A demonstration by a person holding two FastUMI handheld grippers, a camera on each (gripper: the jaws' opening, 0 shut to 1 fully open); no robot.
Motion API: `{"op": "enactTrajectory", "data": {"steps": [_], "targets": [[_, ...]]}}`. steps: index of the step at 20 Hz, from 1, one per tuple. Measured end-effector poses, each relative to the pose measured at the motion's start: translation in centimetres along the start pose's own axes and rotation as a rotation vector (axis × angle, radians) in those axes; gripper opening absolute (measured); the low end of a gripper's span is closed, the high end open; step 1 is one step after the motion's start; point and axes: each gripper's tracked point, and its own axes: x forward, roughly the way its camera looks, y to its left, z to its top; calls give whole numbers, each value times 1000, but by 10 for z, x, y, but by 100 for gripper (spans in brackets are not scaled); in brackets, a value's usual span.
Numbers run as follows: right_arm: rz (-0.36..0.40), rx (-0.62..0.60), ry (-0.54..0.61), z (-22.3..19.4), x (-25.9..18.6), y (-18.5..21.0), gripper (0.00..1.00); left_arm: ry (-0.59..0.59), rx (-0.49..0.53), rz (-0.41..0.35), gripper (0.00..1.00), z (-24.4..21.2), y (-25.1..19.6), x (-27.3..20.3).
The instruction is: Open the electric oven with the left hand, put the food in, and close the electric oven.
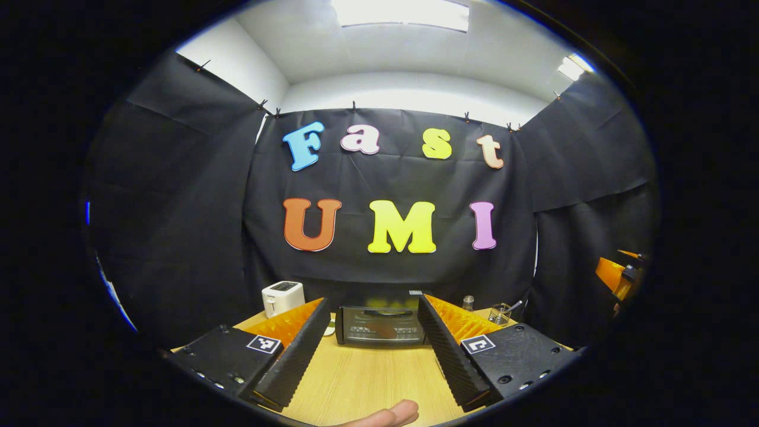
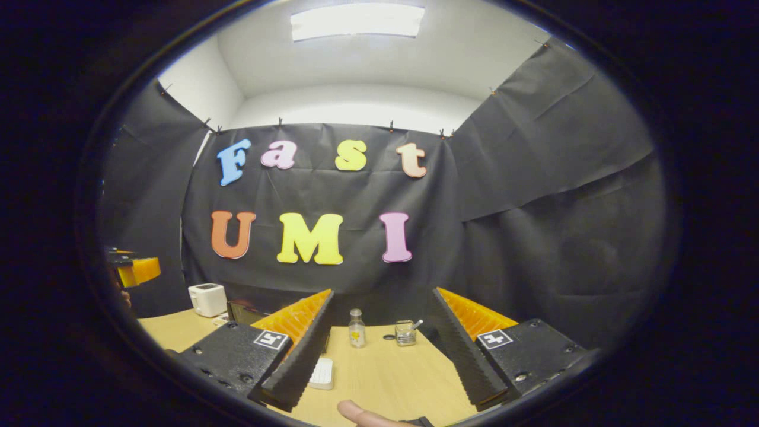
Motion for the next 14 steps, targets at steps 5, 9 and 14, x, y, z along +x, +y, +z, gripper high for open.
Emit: {"op": "enactTrajectory", "data": {"steps": [5,9,14], "targets": [[29,-1,-29,12,-16,8,100,-3,15,3,94,1,3,-14],[4,-9,-47,14,-22,0,96,15,5,1,95,-4,1,-13],[22,0,-26,8,-24,5,97,27,43,1,95,-11,-3,-9]]}}
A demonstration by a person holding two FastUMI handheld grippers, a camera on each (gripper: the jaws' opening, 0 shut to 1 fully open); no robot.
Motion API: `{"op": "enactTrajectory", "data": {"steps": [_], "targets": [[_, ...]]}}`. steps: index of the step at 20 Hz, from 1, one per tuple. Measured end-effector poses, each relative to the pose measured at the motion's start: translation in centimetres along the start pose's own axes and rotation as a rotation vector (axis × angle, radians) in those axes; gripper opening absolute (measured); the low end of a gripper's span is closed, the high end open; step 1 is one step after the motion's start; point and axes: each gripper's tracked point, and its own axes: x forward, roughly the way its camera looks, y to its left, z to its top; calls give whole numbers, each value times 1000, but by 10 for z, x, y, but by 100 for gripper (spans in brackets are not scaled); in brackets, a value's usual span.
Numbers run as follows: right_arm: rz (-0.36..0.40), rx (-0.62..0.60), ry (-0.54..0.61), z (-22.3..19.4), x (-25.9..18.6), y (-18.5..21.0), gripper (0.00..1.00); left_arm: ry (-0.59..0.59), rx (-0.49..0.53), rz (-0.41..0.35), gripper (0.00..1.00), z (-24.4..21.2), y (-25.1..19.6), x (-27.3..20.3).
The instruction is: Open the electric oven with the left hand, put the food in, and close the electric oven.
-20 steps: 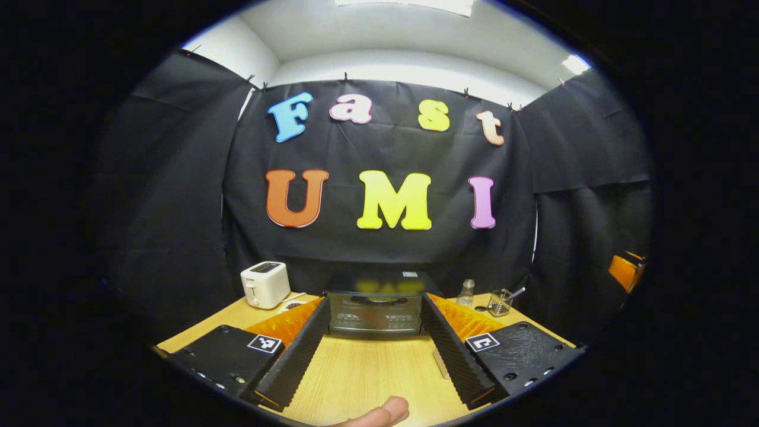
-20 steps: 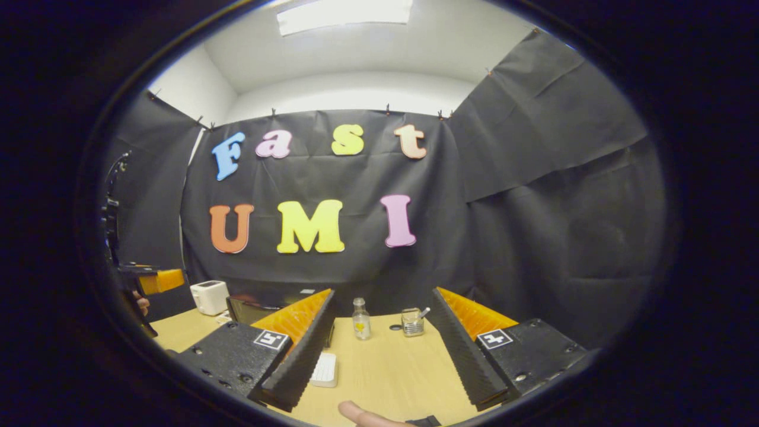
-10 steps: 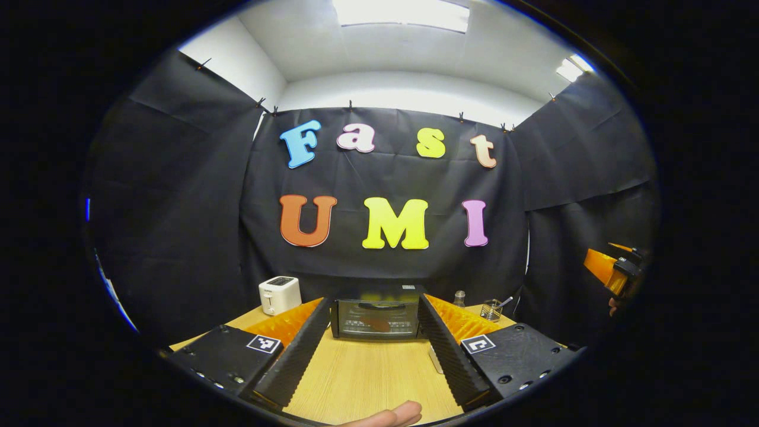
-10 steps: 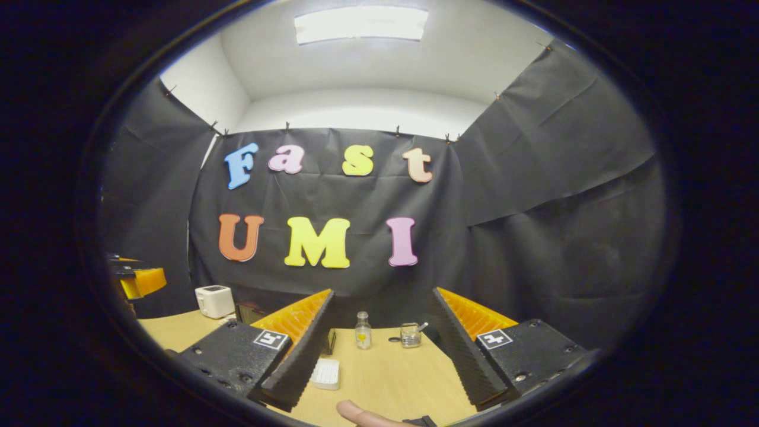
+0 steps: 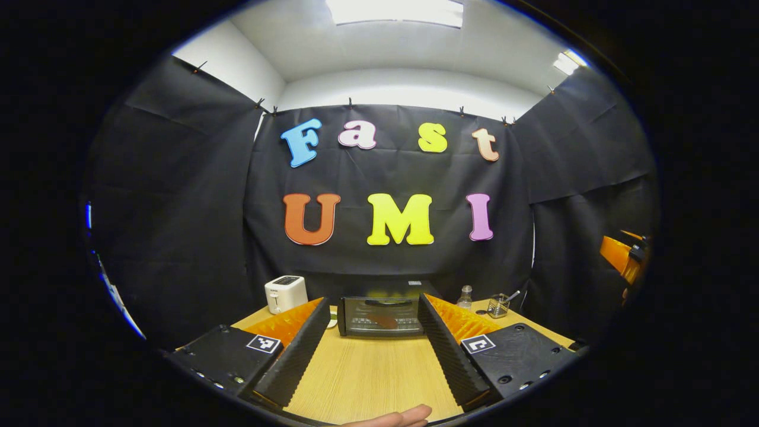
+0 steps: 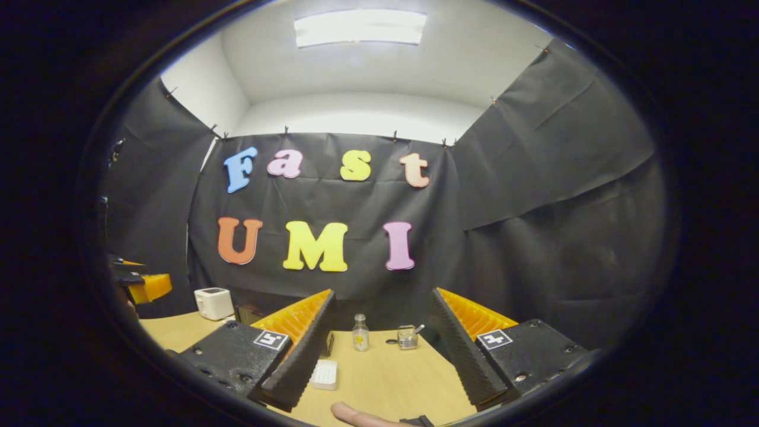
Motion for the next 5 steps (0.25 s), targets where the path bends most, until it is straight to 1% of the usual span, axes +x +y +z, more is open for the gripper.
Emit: {"op": "enactTrajectory", "data": {"steps": [5], "targets": [[-12,21,10,-5,2,-10,97,0,8,-11,95,-1,-6,-1]]}}
